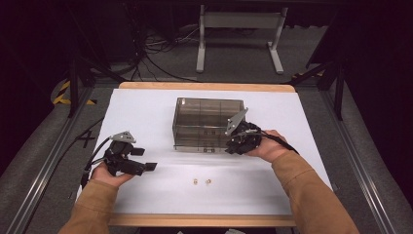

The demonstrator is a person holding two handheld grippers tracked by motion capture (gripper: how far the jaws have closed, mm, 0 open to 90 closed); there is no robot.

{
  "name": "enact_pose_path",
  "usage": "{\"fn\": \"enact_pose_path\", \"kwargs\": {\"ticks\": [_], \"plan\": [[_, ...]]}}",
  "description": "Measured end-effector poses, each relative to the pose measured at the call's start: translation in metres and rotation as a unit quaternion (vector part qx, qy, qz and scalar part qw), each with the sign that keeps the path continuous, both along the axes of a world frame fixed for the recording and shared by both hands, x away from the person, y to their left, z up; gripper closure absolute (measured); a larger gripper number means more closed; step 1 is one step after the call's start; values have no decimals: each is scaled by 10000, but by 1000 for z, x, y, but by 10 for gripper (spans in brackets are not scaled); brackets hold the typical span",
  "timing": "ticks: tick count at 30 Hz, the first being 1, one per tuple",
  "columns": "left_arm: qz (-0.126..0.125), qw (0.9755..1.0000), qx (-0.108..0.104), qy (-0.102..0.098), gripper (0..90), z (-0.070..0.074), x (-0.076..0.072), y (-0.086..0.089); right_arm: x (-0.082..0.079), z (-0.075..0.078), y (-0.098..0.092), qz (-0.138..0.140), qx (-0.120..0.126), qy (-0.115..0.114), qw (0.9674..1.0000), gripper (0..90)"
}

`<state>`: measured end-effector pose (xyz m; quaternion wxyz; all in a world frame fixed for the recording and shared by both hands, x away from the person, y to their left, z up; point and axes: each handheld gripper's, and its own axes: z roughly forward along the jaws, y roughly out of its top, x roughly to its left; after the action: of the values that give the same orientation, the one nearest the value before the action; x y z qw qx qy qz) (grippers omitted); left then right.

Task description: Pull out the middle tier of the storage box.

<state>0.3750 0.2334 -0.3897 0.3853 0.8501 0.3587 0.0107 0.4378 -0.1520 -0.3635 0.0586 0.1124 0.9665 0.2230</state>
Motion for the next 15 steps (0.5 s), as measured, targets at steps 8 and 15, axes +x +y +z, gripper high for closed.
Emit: {"fn": "enact_pose_path", "kwargs": {"ticks": [8, 15], "plan": [[-1, 10000, -8, -2, 189, 0, 0, 0, 4, -6, 3, 31, -200, 41, 9998, 770], [-6, 10000, -12, 5, 189, 0, 0, 0, 1, -5, 5, 73, -323, 14, 9995, 829]]}}
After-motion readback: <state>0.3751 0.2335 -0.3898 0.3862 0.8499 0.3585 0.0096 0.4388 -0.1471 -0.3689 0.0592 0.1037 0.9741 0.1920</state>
